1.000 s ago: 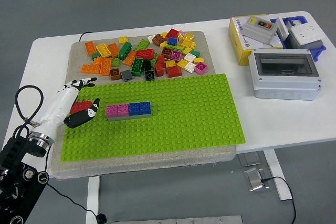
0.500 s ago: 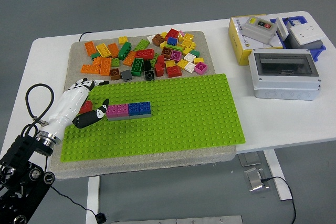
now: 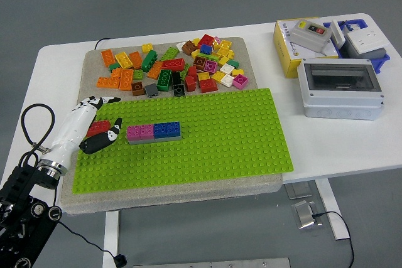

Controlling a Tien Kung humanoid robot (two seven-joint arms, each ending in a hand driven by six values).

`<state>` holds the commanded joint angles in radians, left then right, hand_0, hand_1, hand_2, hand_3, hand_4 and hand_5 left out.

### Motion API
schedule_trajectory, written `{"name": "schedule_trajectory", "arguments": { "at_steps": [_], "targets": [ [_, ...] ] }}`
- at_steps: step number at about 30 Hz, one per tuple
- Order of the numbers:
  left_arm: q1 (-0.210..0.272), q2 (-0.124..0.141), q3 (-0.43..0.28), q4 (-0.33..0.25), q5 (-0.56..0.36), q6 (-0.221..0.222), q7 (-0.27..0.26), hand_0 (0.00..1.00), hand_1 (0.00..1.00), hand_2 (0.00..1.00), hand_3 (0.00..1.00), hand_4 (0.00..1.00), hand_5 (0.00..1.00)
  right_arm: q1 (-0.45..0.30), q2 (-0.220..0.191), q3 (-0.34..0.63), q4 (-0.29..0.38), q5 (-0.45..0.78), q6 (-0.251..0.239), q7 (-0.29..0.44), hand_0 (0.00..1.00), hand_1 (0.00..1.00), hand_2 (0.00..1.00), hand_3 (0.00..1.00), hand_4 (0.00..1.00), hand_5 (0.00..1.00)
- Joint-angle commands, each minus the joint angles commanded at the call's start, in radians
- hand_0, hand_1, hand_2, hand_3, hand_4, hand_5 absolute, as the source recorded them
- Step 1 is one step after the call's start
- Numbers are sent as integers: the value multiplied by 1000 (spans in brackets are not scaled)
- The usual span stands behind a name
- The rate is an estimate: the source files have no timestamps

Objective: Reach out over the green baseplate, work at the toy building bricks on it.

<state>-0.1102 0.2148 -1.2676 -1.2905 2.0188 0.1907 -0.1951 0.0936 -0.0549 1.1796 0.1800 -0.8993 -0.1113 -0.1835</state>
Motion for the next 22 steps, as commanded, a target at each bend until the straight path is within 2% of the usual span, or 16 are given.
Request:
{"name": "schedule_trajectory", "arguments": {
  "at_steps": [8, 9, 10, 22],
  "targets": [
    [-13, -17, -9, 22, -5, -20, 4, 988, 902, 835, 772, 495, 357, -3, -14, 62, 0, -50, 8, -4, 625, 615, 619, 619, 392, 758],
    [-15, -19, -13, 29, -8, -24, 5, 985, 897, 831, 728, 486, 344, -3, -16, 67, 0, -52, 7, -3, 618, 611, 619, 617, 391, 761],
    [-15, -19, -15, 33, -10, -26, 5, 985, 897, 831, 728, 486, 344, -3, -17, 69, 0, -51, 6, -2, 618, 611, 619, 617, 391, 761],
    [-1, -26, -54, 40, -23, -45, 5, 978, 889, 821, 738, 485, 342, -1, -12, 34, 0, -19, -9, 1, 616, 611, 616, 617, 391, 761]
  ]
}}
